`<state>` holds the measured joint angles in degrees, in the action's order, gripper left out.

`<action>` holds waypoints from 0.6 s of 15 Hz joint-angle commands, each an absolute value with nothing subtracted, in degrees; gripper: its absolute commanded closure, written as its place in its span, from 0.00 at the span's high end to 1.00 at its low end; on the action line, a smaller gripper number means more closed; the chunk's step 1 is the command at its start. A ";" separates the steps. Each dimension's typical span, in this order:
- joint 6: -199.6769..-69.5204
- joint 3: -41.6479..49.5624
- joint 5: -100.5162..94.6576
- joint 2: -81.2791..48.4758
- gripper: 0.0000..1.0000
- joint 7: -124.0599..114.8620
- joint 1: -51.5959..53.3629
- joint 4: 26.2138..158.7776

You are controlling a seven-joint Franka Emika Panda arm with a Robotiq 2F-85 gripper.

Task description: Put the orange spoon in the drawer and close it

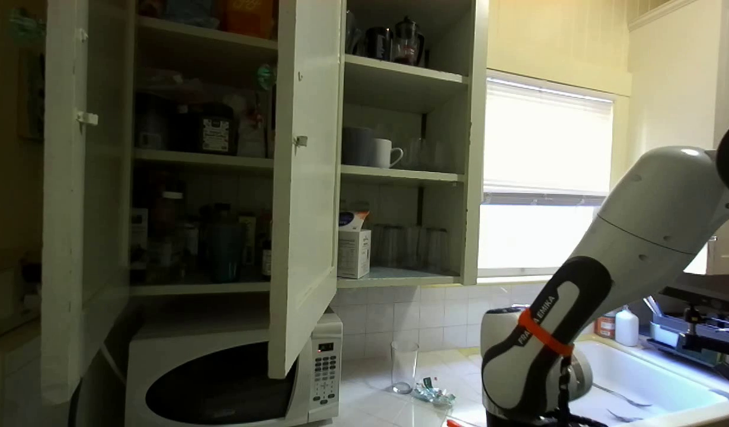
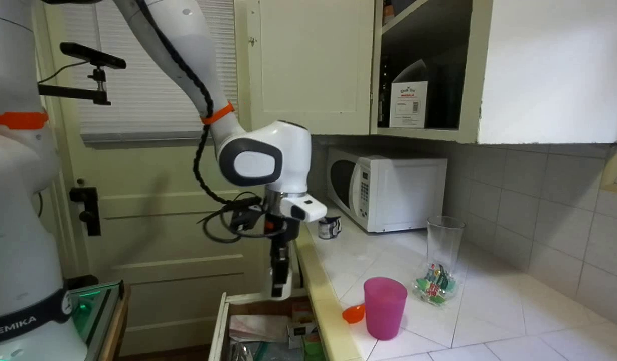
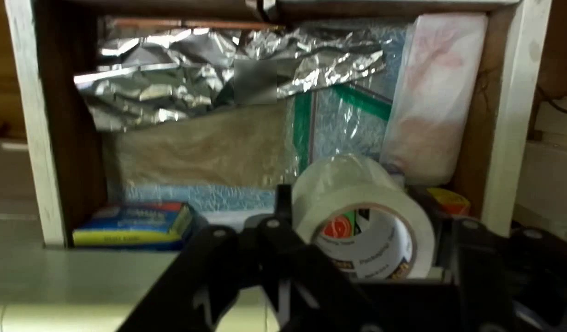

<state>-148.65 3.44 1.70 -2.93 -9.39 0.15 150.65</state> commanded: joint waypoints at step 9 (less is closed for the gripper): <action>-170.51 6.00 14.41 -10.61 0.38 -18.79 -6.26 158.77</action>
<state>-167.92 6.32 10.42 -10.58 -19.83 -4.55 158.79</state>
